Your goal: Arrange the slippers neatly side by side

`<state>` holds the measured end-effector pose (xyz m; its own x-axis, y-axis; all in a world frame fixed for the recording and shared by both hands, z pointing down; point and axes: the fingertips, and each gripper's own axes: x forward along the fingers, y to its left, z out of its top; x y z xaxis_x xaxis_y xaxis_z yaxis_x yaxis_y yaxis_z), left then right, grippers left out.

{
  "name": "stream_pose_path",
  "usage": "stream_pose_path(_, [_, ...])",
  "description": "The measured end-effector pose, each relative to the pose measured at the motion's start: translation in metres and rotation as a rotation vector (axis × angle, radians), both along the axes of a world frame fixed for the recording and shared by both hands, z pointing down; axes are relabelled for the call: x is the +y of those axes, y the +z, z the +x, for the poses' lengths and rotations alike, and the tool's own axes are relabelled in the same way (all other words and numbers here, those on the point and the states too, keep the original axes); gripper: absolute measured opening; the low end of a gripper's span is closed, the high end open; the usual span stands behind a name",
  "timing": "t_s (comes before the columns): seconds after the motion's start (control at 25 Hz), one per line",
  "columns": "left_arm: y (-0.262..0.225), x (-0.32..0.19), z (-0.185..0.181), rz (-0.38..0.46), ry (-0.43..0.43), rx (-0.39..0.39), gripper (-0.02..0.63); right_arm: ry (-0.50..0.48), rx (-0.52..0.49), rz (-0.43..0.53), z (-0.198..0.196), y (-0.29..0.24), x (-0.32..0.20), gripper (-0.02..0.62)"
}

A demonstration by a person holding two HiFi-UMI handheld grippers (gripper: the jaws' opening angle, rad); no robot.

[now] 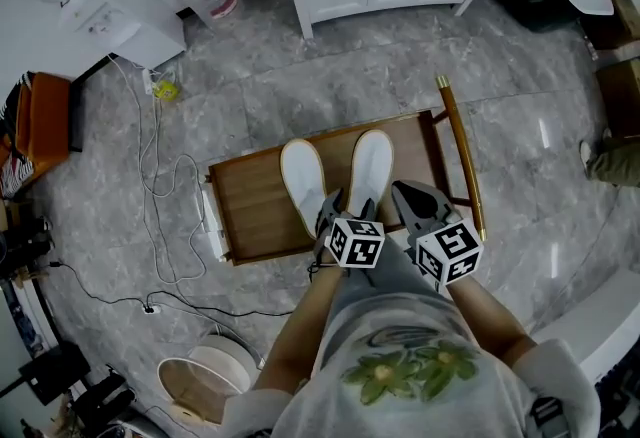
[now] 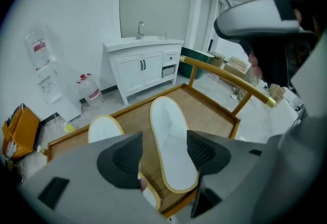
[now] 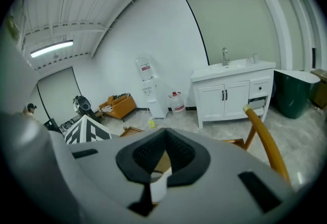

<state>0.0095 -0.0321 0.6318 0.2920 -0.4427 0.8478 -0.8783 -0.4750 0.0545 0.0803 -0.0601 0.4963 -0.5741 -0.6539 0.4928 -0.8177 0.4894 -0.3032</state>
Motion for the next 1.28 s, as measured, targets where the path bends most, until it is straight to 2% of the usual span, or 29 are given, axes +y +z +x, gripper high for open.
stream_pose_path(0.24, [0.019,-0.009,0.021,-0.026,0.058,-0.012,0.282,0.054,0.008,-0.029,0.018,0.011,-0.001,0.006])
stream_pose_path(0.64, [0.055,-0.025,0.038,-0.09,0.067,-0.018,0.272,0.1,0.013,-0.067,0.035,0.028,-0.001,0.006])
stream_pose_path(0.76, [0.063,-0.031,0.039,-0.092,0.065,-0.046,0.233,0.095,0.011,-0.069,0.039,0.032,0.001,0.006])
stream_pose_path(1.0, [0.074,-0.038,0.033,-0.092,0.015,-0.093,0.063,0.108,0.017,-0.079,0.047,0.036,-0.001,0.006])
stream_pose_path(1.28, [0.077,-0.037,0.031,-0.113,-0.05,-0.081,0.037,0.108,0.021,-0.079,0.048,0.036,-0.005,0.006])
